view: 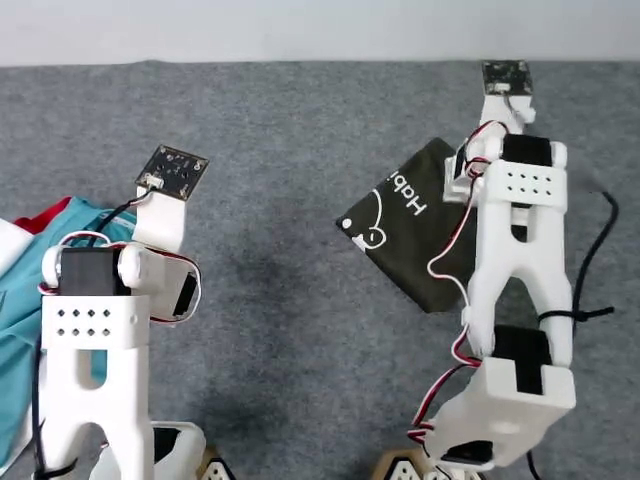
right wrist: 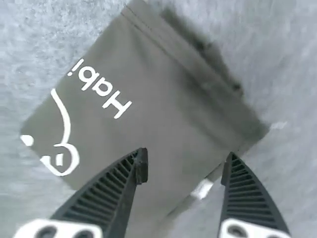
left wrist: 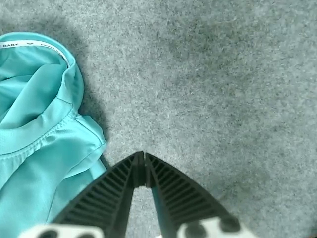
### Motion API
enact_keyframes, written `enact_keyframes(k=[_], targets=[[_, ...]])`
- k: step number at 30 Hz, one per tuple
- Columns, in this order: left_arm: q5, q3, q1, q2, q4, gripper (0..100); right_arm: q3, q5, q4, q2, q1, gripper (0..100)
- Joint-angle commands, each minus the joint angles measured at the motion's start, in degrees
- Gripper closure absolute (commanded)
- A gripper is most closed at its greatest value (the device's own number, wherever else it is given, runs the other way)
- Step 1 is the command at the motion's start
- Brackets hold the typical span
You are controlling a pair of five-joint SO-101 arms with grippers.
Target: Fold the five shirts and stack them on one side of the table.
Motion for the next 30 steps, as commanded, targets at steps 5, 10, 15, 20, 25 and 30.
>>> enact_keyframes(k=[5, 10, 15, 20, 25, 30], targets=[[-0.4, -0.2, -0.2, -1.5, 0.5, 100, -1.0, -20.7, 0.7, -1.8, -2.5, 70.6], [-0.4, -0.1, -0.2, -1.5, 0.5, 100, -1.1, -28.0, -0.8, 3.8, -2.9, 55.2], [-0.4, -0.1, -0.2, -1.5, 0.6, 100, -1.1, -31.0, -6.0, 10.1, -3.1, 54.9], [-0.4, -0.1, -0.2, -1.5, 0.6, 100, -1.1, -32.4, -11.2, 16.1, -3.2, 54.9], [-0.4, -0.1, -0.2, -1.5, 0.6, 100, -1.2, -32.4, -15.3, 22.9, -3.8, 55.0], [-0.4, -0.1, -0.2, -1.3, 0.5, 100, -1.2, -33.4, -15.0, 26.2, -4.3, 62.4]])
